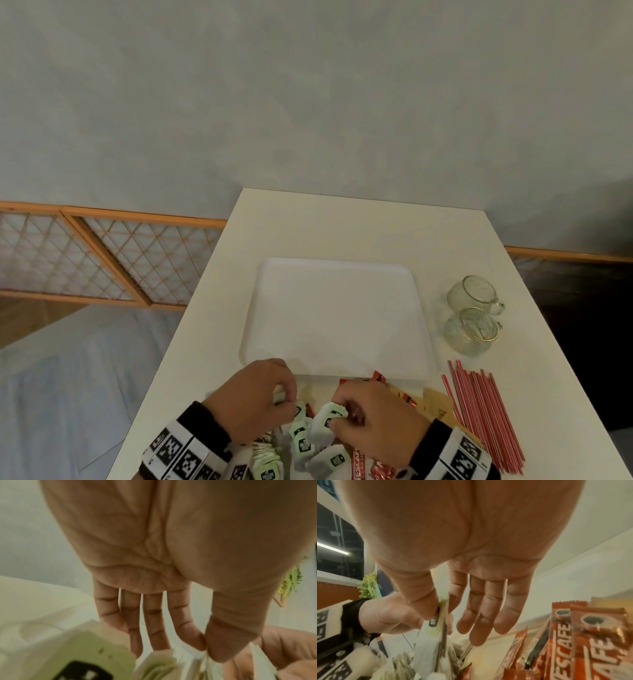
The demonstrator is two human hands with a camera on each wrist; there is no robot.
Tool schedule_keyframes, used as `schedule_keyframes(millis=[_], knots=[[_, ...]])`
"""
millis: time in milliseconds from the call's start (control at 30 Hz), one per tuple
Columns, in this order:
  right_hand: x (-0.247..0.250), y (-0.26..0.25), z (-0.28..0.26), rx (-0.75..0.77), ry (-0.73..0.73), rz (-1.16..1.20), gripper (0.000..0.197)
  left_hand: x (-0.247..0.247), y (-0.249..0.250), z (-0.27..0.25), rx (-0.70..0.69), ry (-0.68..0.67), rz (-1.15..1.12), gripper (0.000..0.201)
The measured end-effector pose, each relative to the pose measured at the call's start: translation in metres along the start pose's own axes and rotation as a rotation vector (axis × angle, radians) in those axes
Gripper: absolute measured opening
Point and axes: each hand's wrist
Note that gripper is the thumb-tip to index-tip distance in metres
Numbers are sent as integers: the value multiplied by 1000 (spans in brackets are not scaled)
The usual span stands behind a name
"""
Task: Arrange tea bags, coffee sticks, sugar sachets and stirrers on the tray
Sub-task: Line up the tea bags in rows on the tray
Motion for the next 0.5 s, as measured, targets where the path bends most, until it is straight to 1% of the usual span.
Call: schedule_keyframes(millis=[100, 167, 267, 367, 433, 500], knots=[[8, 1, -4, -17, 22, 60, 19, 0, 4, 1, -26, 18, -81, 7], [14, -1, -6, -18, 44, 131, 17, 1, 7, 1, -13, -10, -183, 11], [23, -10, -3, 22, 39, 287, 7, 4, 12, 5, 9, -107, -502, 13], [25, -14, 9, 64, 32, 371, 11, 6, 19, 10, 91, -200, -895, 12], [22, -13, 20, 78, 88, 369, 15, 4, 24, 13, 163, -249, -1111, 15], [18, -8, 32, 79, 167, 325, 19, -1, 26, 17, 242, -231, -1227, 14]])
Point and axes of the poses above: each hand's wrist, its own z-axis towards the middle knuckle, its own x-axis out of the back of the hand, y = z × x, and after that the axes turned 13 degrees about x, right-handed
